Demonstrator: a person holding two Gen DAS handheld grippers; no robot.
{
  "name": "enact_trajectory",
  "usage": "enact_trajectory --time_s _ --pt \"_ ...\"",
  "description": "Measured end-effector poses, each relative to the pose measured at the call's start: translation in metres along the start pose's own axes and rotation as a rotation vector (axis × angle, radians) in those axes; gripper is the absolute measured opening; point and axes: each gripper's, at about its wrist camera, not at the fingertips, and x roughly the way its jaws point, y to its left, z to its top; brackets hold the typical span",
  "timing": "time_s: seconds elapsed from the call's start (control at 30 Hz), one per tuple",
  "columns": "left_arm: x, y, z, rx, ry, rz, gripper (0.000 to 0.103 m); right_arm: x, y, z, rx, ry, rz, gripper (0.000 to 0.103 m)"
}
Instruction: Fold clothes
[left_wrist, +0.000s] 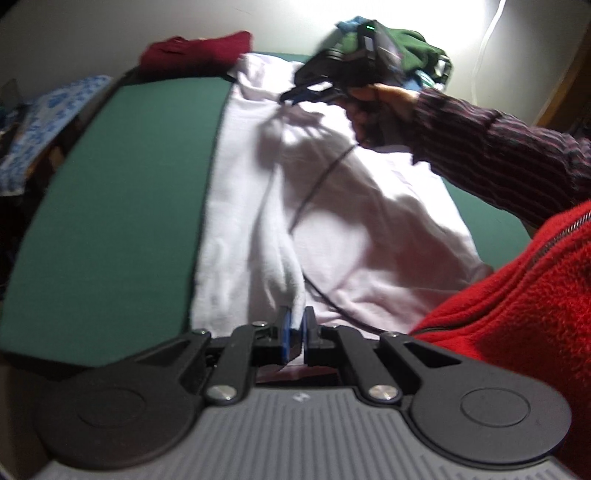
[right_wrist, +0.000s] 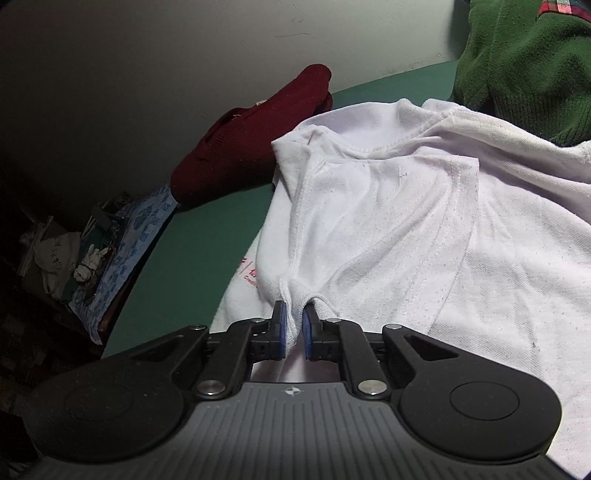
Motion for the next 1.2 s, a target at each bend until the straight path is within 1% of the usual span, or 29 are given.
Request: enact_trajectory --time_s 0.03,0.1,0.17,0.2,0.27,0.33,0.37,0.4,0.43,0.47,0.5,0.53,0.6,0.63,0.7,0.83,0.93,1.0,1.03,1.1,1.13,1.17,1.2 --pt "0.005 -0.001 0.0 -0.004 0.014 -0.02 0.005 -0.001 0.0 -0.001 -0.009 0.003 -0.004 0.013" --pt "0.016 -0.002 0.0 -0.022 0.043 -0.072 0.006 -0.004 -0.001 -0.003 -0.027 0.008 -0.012 0.014" --pt "0.023 -0.001 -0.001 -0.04 0.064 -0.105 0.007 -0.007 -0.001 -0.005 -0.045 0.014 -0.02 0.02" --pt "0.025 0.0 -0.002 -0.048 0.076 -0.117 0.007 -0.008 -0.002 -0.006 -0.054 0.017 -0.024 0.026" --pt "0.022 0.002 -0.005 -0.045 0.094 -0.115 0.007 -0.013 -0.002 -0.008 -0.077 0.023 -0.028 0.027" --pt "0.011 0.007 -0.008 -0.034 0.106 -0.099 0.007 -0.029 0.003 -0.011 -0.123 0.036 -0.001 0.03" --pt "0.004 0.01 -0.009 -0.028 0.111 -0.089 0.008 -0.036 0.004 -0.013 -0.13 0.056 0.025 0.031" --pt "-0.003 0.012 -0.008 -0.022 0.11 -0.079 0.014 -0.043 0.006 -0.016 -0.138 0.077 0.051 0.034" --pt "-0.01 0.014 -0.007 -0.012 0.099 -0.07 0.027 -0.048 0.008 -0.019 -0.146 0.102 0.077 0.039" --pt "-0.017 0.015 -0.005 -0.002 0.088 -0.061 0.033 -0.052 0.01 -0.024 -0.156 0.139 0.1 0.04" --pt "-0.02 0.016 -0.002 0.007 0.078 -0.056 0.041 -0.055 0.013 -0.03 -0.169 0.171 0.121 0.04" --pt "-0.016 0.016 0.002 0.012 0.072 -0.06 0.044 -0.058 0.018 -0.037 -0.188 0.191 0.139 0.04" --pt "-0.006 0.014 0.009 0.022 0.06 -0.068 0.043 -0.059 0.026 -0.052 -0.216 0.234 0.177 0.04" --pt "-0.001 0.014 0.013 0.027 0.053 -0.071 0.038 -0.058 0.031 -0.06 -0.217 0.256 0.201 0.039" --pt "0.01 0.011 0.02 0.038 0.048 -0.079 0.033 -0.053 0.04 -0.075 -0.219 0.285 0.241 0.038" --pt "0.05 0.001 0.022 0.06 0.099 -0.104 0.032 -0.046 0.059 -0.098 -0.254 0.326 0.31 0.038" --pt "0.065 -0.005 0.02 0.072 0.126 -0.124 0.034 -0.038 0.067 -0.112 -0.283 0.399 0.35 0.038" --pt "0.068 -0.01 0.017 0.087 0.136 -0.132 0.038 -0.036 0.068 -0.12 -0.293 0.434 0.356 0.038" --pt "0.067 -0.011 0.016 0.095 0.139 -0.134 0.039 -0.036 0.066 -0.122 -0.293 0.441 0.357 0.036" --pt "0.065 -0.011 0.016 0.104 0.15 -0.143 0.039 -0.041 0.058 -0.121 -0.265 0.444 0.358 0.035" --pt "0.063 -0.01 0.016 0.107 0.158 -0.148 0.039 -0.044 0.053 -0.119 -0.255 0.443 0.345 0.036" --pt "0.06 -0.01 0.016 0.114 0.161 -0.146 0.038 -0.048 0.049 -0.118 -0.251 0.438 0.332 0.036" --pt "0.055 -0.009 0.018 0.132 0.155 -0.128 0.038 -0.054 0.047 -0.117 -0.258 0.427 0.323 0.037"
